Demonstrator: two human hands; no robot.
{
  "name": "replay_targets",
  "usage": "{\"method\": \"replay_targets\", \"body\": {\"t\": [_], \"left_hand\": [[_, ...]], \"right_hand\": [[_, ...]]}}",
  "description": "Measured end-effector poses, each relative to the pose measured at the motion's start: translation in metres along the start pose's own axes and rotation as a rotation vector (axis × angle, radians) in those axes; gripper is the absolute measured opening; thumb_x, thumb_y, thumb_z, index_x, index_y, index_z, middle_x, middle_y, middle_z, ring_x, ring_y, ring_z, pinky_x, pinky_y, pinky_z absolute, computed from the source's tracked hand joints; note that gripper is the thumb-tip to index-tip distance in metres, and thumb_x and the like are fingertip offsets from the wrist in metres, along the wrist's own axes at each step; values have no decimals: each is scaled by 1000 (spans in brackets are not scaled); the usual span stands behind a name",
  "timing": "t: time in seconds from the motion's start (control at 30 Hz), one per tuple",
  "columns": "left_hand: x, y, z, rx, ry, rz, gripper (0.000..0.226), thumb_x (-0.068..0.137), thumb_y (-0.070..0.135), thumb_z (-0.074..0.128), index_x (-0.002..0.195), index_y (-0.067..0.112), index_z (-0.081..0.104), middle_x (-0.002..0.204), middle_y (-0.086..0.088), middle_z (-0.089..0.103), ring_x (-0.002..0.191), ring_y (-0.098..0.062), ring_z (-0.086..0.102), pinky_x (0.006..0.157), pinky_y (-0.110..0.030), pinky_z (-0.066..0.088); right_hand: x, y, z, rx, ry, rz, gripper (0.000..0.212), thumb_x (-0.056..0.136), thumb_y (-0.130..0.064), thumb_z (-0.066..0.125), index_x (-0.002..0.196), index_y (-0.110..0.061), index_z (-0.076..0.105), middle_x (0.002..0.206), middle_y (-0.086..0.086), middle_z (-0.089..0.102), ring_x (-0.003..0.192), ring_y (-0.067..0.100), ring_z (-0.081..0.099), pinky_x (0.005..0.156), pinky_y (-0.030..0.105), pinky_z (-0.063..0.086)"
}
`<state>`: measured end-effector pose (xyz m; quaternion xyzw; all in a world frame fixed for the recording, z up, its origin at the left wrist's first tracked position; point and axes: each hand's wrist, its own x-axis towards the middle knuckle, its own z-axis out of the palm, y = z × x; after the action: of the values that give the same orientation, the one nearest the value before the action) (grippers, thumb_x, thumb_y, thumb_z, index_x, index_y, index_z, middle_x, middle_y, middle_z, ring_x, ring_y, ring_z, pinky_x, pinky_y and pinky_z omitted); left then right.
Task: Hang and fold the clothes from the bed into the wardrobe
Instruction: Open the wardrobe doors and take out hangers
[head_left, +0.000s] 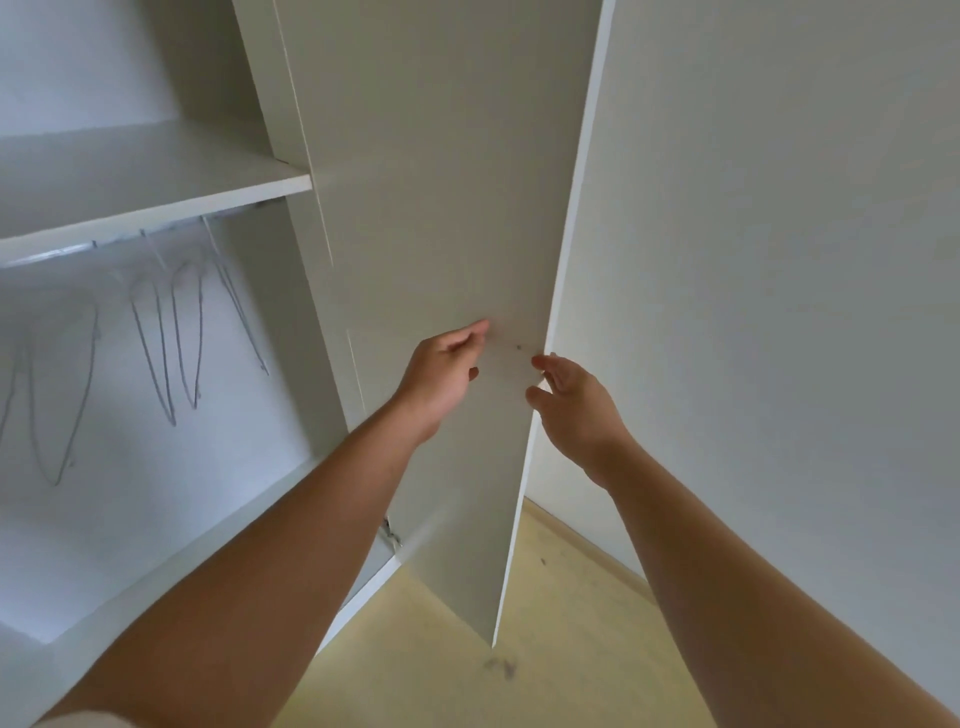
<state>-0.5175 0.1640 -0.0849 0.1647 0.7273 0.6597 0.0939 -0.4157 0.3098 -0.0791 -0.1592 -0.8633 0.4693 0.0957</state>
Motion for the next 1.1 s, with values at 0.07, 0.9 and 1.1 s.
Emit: {"method": "replay_targets", "body": {"t": [0.07,0.9,1.1], "left_hand": [[7,2,5,5,-19,-16,36,106,31,49,141,26,59,143,9,57,106,4,59,108,-35,49],[-178,-30,-205,136,424,-301,22,101,25,58,108,13,75,100,0,78,88,-18,76,91,-36,58],[-248,-38,-287,129,729,-333,22,101,25,58,111,12,74,100,0,78,88,-18,75,90,-36,59]], "right_hand": [[3,1,-3,-1,-21,16,56,100,-18,53,154,-22,40,159,-5,40,145,13,39,106,20,30],[-66,-103,162,-125,-493,-304,41,104,-27,50,144,-26,56,146,-8,56,134,10,52,100,14,29],[-107,-156,256,-119,-725,-425,42,106,-26,45,147,-25,52,151,-9,51,139,8,46,103,13,25]]}}
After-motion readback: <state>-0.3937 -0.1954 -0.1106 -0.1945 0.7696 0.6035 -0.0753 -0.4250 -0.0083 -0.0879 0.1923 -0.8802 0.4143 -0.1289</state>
